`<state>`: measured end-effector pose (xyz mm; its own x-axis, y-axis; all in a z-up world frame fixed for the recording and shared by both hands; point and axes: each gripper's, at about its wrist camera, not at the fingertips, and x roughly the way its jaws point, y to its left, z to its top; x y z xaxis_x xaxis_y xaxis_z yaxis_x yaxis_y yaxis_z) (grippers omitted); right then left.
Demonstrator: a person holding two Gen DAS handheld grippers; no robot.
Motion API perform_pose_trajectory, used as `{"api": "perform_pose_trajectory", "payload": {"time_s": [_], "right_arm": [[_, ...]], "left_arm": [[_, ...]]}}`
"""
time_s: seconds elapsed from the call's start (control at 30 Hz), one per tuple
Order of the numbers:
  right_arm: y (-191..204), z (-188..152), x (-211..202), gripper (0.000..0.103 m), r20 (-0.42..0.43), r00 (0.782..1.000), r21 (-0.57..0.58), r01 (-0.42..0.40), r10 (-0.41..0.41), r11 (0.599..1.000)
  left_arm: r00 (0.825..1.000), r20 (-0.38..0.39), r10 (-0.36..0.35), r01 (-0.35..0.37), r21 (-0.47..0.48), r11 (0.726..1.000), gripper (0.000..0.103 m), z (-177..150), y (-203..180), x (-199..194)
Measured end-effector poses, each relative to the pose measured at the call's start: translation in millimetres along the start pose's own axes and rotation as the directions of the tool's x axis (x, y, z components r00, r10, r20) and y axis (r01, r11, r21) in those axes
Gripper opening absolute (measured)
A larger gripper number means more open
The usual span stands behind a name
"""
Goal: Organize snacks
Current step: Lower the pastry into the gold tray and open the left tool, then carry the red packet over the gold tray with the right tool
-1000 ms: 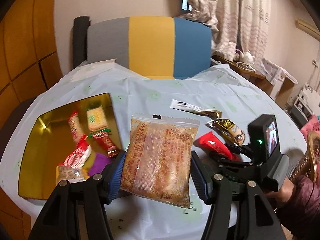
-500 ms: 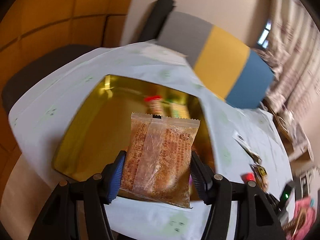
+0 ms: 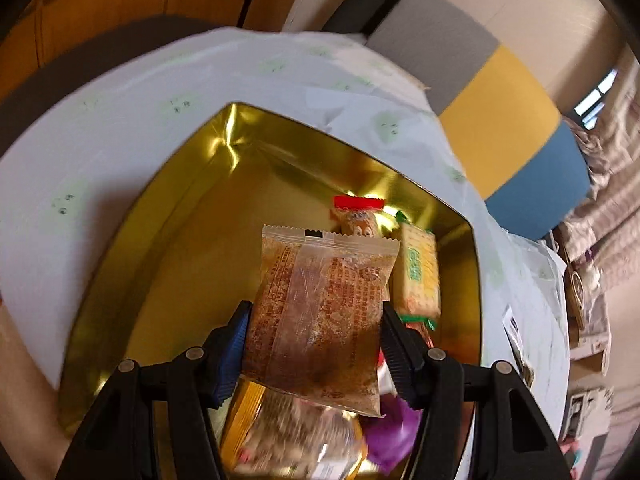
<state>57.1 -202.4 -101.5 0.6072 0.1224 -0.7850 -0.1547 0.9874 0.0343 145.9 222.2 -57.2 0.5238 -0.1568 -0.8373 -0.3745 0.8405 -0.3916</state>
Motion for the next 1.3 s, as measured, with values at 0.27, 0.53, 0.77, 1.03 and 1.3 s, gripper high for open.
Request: {"api": "perform_pose_trajectory", "payload": {"time_s": [0.27,0.53,0.77,1.03,1.3], "right_arm": [[-0.5,0.0,0.6,0.046,-0.002,1.0,-0.001,0.002,-0.002,1.0],[0.2,0.0,1.1,0.046,-0.003,1.0,-0.002,0.007,-0.007,1.0],[1.1,-0.2,1.2,0.046,-0.006,1.0,-0.004,0.012,-0.012,1.0],[2.4,4.2,3.0,0.046,-0.029,0.999,-0.011,0.021,-0.021,1.0],[6.0,8.3,4.7,0.045,-0.069,0.997,-0.023,0.037,-0.038,0.999]], "left_arm": [[0.992,-0.075,0.103,-0.105,-0.028,0.994,0.063,15.3,1.6,41.6],[0.997,0.015,0.079,-0.079,-0.002,0.997,0.073,16.0,-1.4,11.0],[0.979,0.165,0.122,-0.146,0.139,0.98,0.074,-14.5,-10.7,-41.9],[0.973,0.203,0.112,-0.159,0.236,0.958,0.074,-59.2,-20.2,-71.3],[0.969,0.22,0.115,-0.172,0.26,0.95,0.074,-86.1,-22.8,-84.1]]}}
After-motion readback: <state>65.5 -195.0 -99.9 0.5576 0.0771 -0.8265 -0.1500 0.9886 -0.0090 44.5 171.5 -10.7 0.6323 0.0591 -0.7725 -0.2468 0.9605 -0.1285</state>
